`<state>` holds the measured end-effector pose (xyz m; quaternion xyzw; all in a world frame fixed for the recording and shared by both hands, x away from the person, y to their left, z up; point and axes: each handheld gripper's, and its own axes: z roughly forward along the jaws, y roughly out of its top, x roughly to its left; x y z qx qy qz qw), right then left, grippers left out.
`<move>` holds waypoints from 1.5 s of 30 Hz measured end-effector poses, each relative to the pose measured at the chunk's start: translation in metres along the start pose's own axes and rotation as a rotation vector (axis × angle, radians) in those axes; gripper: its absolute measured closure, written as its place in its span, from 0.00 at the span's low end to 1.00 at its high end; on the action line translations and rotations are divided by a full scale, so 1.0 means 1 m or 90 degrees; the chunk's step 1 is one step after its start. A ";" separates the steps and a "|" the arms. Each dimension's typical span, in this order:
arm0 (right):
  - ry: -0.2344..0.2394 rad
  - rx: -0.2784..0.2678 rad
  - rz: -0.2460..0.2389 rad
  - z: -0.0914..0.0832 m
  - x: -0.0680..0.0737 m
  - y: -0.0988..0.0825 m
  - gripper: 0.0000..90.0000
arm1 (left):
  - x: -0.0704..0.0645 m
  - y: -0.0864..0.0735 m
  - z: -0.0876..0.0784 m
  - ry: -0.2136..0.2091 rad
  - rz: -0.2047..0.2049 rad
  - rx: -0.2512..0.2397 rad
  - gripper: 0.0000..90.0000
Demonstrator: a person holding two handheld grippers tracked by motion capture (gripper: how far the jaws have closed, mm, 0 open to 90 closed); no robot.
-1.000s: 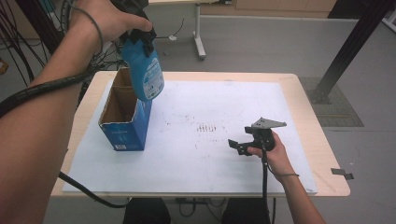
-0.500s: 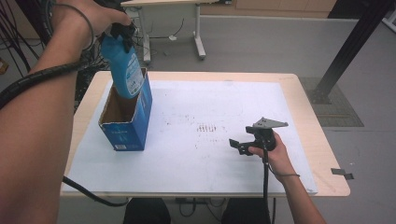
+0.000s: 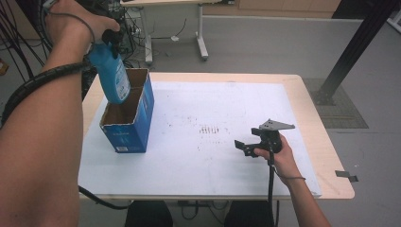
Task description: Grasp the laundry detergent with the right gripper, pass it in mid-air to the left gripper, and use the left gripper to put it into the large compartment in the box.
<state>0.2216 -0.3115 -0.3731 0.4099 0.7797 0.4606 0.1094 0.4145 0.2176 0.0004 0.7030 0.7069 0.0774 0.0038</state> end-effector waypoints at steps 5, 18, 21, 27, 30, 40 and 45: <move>-0.003 0.001 0.001 -0.001 -0.001 -0.002 0.07 | 0.002 0.002 0.006 -0.006 -0.008 0.004 0.42; -0.005 -0.009 0.004 -0.002 -0.001 -0.005 0.06 | 0.001 0.004 0.029 -0.006 -0.006 0.020 0.42; -0.003 -0.010 0.002 -0.002 -0.001 -0.006 0.06 | 0.001 0.005 0.036 -0.008 -0.006 0.026 0.42; 0.004 -0.008 0.005 -0.001 -0.002 -0.007 0.05 | 0.001 0.006 0.050 -0.015 -0.003 0.038 0.42; 0.004 -0.009 0.007 0.000 -0.003 -0.008 0.05 | 0.000 0.008 0.057 -0.015 -0.002 0.044 0.42; 0.004 -0.008 0.007 -0.001 -0.002 -0.009 0.05 | -0.007 0.009 0.081 -0.011 0.005 0.071 0.42; 0.000 -0.008 0.008 -0.002 -0.002 -0.009 0.05 | -0.009 0.009 0.090 -0.010 0.010 0.079 0.42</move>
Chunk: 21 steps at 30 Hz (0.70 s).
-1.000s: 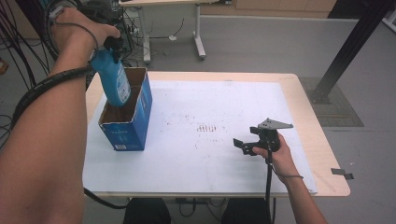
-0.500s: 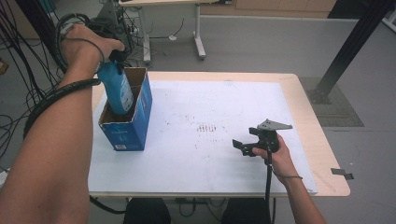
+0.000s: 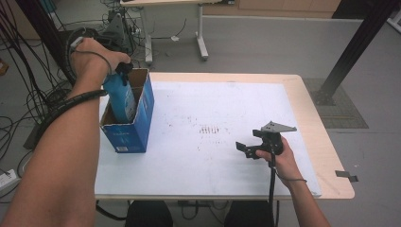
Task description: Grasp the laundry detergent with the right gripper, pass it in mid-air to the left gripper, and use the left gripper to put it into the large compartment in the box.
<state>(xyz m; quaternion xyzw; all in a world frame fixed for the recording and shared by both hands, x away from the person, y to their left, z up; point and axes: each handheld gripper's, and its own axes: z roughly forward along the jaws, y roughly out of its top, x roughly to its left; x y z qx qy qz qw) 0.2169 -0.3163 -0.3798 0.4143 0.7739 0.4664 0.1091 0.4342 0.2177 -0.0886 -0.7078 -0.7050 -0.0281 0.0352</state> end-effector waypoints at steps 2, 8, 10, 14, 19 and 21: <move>-0.001 0.000 -0.001 0.000 0.000 0.000 0.05 | 0.000 0.001 0.004 -0.002 0.001 0.004 0.42; 0.001 0.002 0.000 0.000 0.000 0.000 0.05 | -0.004 0.002 0.015 -0.003 0.004 0.013 0.42; 0.001 0.002 0.000 0.000 0.000 0.000 0.05 | -0.004 0.002 0.018 -0.001 0.007 0.017 0.42; 0.001 0.001 0.002 0.000 0.000 0.000 0.05 | -0.005 0.002 0.026 -0.003 0.004 0.023 0.42; 0.000 0.000 0.001 0.000 0.001 0.000 0.05 | -0.005 0.003 0.035 -0.005 0.005 0.030 0.42; 0.001 0.000 0.001 0.000 0.000 0.000 0.05 | -0.004 0.003 0.036 -0.005 0.006 0.031 0.42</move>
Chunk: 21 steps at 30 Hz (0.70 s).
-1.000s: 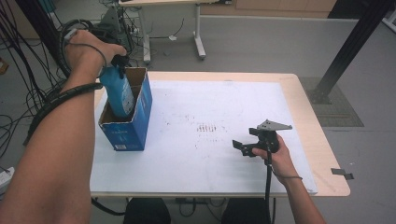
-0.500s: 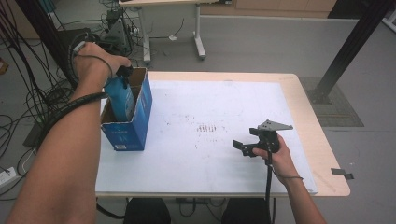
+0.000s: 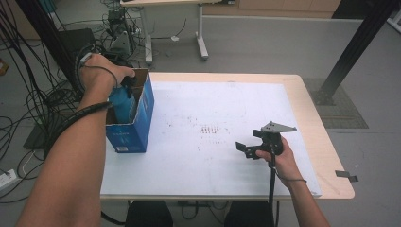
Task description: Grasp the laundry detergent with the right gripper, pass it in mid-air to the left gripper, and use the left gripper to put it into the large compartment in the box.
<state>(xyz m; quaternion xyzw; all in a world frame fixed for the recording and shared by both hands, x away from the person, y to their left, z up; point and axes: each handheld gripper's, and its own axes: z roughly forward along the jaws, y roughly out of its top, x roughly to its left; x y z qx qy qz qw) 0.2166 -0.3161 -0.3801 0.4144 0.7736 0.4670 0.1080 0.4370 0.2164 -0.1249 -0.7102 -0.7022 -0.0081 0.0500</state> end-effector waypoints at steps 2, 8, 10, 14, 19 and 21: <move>-0.001 0.000 0.000 0.000 0.000 0.000 0.05 | -0.001 0.000 0.003 0.001 0.002 0.001 0.42; 0.002 -0.001 -0.003 0.000 0.000 0.000 0.05 | -0.001 0.000 0.014 -0.002 0.002 0.007 0.42; 0.003 0.000 -0.003 0.000 0.000 0.000 0.05 | -0.002 0.000 0.020 0.004 0.004 0.009 0.42; 0.003 0.002 -0.003 0.000 0.000 0.001 0.05 | -0.003 0.001 0.027 0.006 0.002 0.014 0.42; 0.004 0.002 -0.003 0.000 0.000 0.001 0.05 | 0.000 0.001 0.038 -0.003 0.000 0.022 0.42; 0.003 0.003 -0.004 0.000 0.000 0.001 0.05 | -0.001 0.001 0.041 0.000 0.004 0.024 0.42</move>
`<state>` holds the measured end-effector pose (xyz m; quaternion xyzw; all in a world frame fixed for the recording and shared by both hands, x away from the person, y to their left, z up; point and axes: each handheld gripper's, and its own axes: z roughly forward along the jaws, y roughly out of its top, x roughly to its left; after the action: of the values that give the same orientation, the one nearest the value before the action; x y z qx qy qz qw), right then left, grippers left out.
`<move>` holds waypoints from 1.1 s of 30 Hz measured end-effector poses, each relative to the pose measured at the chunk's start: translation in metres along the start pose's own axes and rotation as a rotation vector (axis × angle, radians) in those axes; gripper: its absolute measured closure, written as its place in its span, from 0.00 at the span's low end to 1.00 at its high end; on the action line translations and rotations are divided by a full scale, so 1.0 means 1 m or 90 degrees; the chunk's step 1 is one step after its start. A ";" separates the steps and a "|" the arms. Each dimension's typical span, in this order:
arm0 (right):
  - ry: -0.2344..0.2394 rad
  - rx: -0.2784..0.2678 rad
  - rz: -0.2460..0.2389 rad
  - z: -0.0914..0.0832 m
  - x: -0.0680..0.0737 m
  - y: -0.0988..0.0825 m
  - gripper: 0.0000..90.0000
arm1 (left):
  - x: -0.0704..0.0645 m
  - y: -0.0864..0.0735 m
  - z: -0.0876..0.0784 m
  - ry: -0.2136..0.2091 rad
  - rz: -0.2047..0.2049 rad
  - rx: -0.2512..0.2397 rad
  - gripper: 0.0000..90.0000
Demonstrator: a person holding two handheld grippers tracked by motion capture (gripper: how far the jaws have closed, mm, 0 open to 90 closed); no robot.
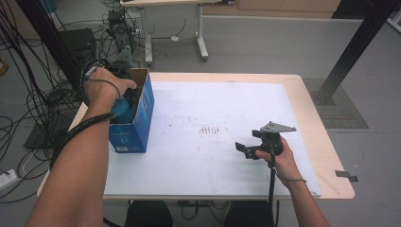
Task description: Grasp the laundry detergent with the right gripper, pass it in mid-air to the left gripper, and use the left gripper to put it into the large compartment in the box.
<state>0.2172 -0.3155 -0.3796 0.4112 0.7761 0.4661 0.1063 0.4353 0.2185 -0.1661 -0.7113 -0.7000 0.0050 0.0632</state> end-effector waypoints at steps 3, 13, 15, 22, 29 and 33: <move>0.001 0.000 0.001 0.000 0.000 0.000 0.05 | -0.002 0.000 0.002 0.002 0.003 0.001 0.42; 0.002 0.000 0.002 0.000 0.000 0.000 0.05 | -0.003 0.002 0.011 0.000 0.008 0.008 0.42; 0.001 0.000 0.003 0.000 0.000 -0.001 0.05 | -0.003 0.002 0.013 -0.003 0.007 0.008 0.42; 0.001 0.001 0.005 0.001 -0.001 -0.001 0.05 | -0.006 0.002 0.014 0.002 0.012 0.006 0.42; 0.001 0.001 0.005 0.001 -0.001 -0.002 0.05 | -0.005 0.002 0.014 0.001 0.009 0.005 0.42; 0.001 0.000 0.006 0.001 -0.001 -0.002 0.05 | -0.005 0.002 0.015 0.002 0.008 0.004 0.42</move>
<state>0.2174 -0.3163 -0.3818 0.4148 0.7741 0.4669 0.1034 0.4360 0.2143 -0.1813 -0.7157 -0.6952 0.0068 0.0663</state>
